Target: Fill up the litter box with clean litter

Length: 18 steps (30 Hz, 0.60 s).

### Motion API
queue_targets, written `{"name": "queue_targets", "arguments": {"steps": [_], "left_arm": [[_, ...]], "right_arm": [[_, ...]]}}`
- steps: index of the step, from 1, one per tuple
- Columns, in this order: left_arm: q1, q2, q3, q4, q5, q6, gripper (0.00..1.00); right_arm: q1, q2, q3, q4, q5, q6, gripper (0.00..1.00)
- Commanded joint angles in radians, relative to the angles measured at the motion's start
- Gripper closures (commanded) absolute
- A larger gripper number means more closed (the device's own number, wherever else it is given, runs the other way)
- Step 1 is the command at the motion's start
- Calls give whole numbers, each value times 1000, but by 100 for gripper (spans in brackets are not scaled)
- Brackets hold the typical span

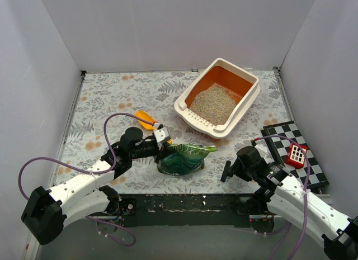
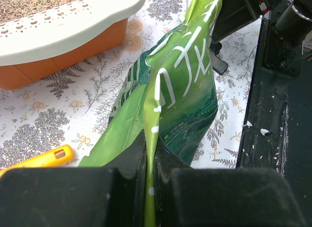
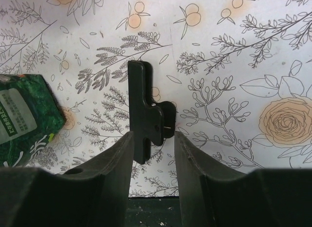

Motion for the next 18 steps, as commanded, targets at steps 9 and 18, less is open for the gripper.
{"name": "queue_targets", "arguments": {"steps": [9, 18], "left_arm": [[0, 17, -4, -30, -31, -7, 100], [0, 28, -3, -32, -32, -7, 100]], "right_arm": [[-79, 64, -63, 140, -41, -48, 59], [-96, 62, -101, 203, -89, -65, 99]]}}
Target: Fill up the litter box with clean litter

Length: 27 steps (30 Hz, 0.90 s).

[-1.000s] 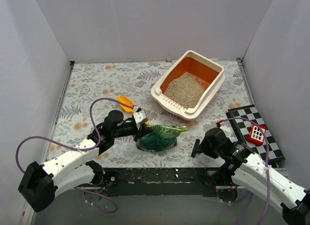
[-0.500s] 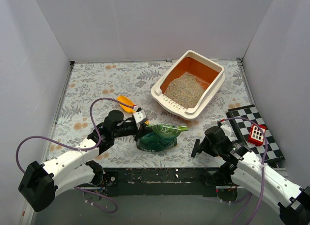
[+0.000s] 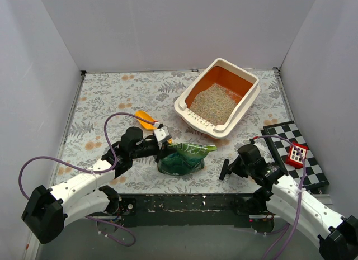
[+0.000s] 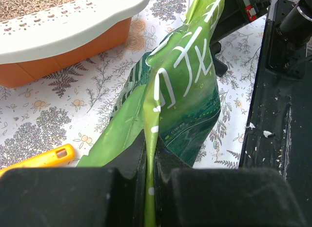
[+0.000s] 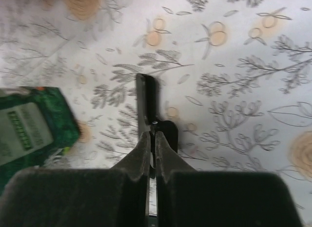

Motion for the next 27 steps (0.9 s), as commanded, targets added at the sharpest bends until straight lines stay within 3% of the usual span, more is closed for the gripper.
{"name": "queue_targets", "arguments": {"steps": [1, 7, 12, 18, 27], "left_arm": [[-1, 11, -3, -43, -24, 1, 100], [-1, 2, 1, -45, -21, -3, 100], [-1, -4, 28, -71, 1, -2, 74], [1, 10, 206, -270, -20, 1, 63], [1, 8, 496, -435, -54, -118, 46]], "right_arm": [[-6, 0, -27, 31, -20, -15, 99], [-7, -61, 73, -66, 62, -64, 99], [-7, -31, 278, -176, 118, -177, 99], [-7, 15, 513, -250, 156, -331, 99], [-7, 168, 844, -282, 52, -603, 99]]}}
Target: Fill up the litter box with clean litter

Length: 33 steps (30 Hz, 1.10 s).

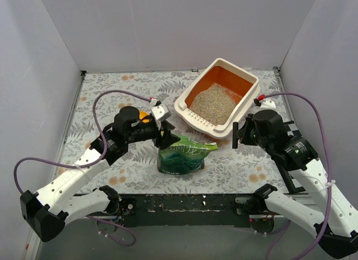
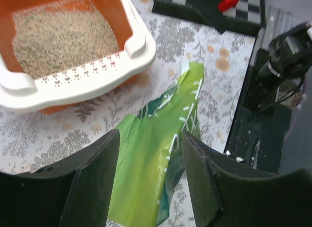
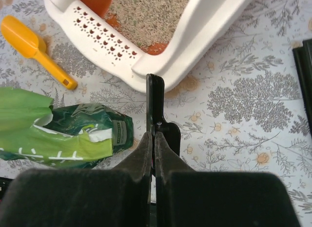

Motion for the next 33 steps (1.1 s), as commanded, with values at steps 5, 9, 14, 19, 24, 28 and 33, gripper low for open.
{"name": "queue_targets", "arguments": {"steps": [5, 9, 14, 19, 24, 28, 33], "left_arm": [[1, 134, 354, -164, -46, -318, 49], [13, 234, 474, -146, -9, -498, 54], [86, 262, 465, 53, 72, -735, 52], [160, 278, 380, 350, 207, -948, 52], [180, 289, 301, 545, 254, -1124, 52], [180, 288, 273, 608, 257, -1165, 52], [182, 285, 264, 625, 261, -1182, 52]], "right_arm": [[-2, 88, 254, 91, -268, -295, 99], [-2, 148, 354, 120, -404, -315, 99], [-1, 206, 457, 149, -479, -303, 99], [-1, 260, 518, 173, -526, -278, 99], [-2, 287, 523, 241, -577, -237, 99], [-2, 323, 529, 279, -609, -205, 99], [-2, 373, 552, 322, -654, -171, 99]]}}
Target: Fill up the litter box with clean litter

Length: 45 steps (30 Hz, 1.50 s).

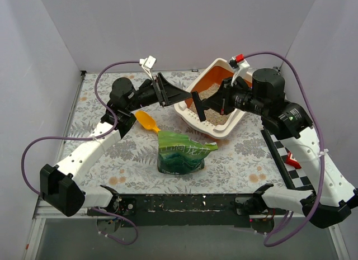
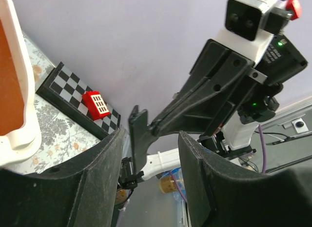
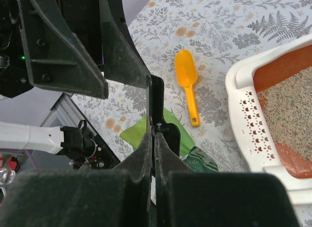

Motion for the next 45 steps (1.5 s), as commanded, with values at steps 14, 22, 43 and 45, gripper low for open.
{"name": "queue_targets", "arguments": {"steps": [14, 22, 43, 45], "left_arm": [[14, -30, -48, 140, 43, -75, 53], [15, -33, -74, 217, 47, -92, 70], [20, -93, -117, 289, 99, -50, 100], [20, -101, -123, 289, 109, -47, 100]], "right_arm": [[0, 34, 45, 161, -98, 83, 99], [-1, 32, 6, 204, -129, 113, 99], [-8, -27, 48, 45, -103, -6, 34], [-8, -43, 48, 29, -94, -22, 31]]}}
